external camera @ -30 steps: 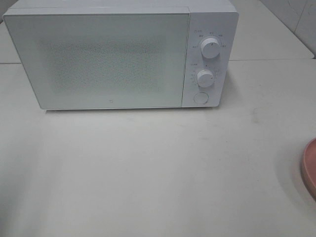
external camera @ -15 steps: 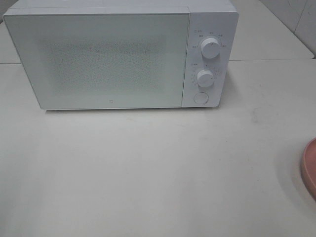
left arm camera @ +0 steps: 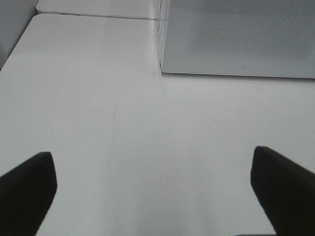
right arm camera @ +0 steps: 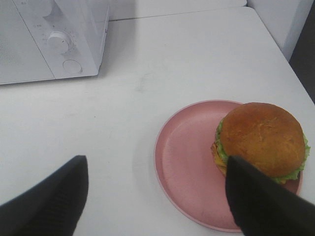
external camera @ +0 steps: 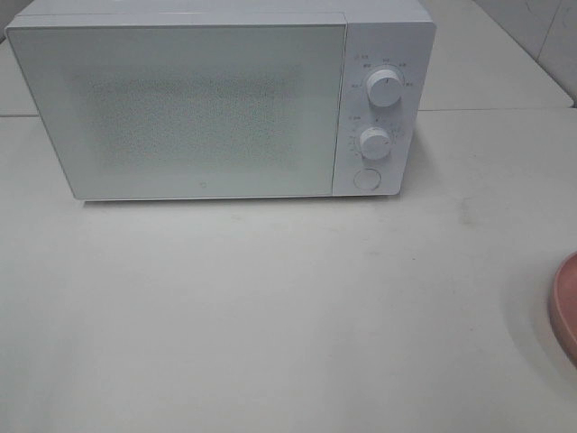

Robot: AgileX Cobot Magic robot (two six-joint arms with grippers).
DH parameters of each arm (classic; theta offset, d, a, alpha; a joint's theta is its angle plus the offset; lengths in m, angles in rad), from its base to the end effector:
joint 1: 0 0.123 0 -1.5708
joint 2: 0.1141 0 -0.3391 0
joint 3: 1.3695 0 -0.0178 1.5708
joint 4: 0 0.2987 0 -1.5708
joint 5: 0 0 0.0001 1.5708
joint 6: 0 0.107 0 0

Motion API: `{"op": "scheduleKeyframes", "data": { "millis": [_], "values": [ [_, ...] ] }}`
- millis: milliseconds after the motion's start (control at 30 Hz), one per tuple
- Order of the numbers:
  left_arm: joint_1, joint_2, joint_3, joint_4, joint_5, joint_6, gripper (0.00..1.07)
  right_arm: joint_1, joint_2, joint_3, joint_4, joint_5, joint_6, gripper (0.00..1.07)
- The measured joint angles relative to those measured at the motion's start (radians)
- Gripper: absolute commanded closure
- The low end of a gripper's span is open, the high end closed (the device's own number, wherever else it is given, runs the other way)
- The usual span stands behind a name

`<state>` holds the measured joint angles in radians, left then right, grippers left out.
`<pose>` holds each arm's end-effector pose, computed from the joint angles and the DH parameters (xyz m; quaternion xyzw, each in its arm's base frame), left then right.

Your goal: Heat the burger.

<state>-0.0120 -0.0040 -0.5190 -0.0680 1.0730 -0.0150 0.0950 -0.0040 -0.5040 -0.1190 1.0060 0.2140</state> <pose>-0.0070 -0.0063 0.2983 0.0006 0.8499 -0.0410 0.5253 -0.0010 -0.0109 0.3002 0.0506 0.8335 0.0254 0.5497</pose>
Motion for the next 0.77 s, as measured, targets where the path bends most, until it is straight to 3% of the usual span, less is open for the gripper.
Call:
{"op": "scheduleKeyframes", "data": {
  "millis": [767],
  "values": [
    [0.0, 0.0, 0.0, 0.0, 0.0, 0.0, 0.06, 0.0, 0.0, 0.0, 0.0, 0.0, 0.0, 0.32]
  ]
}}
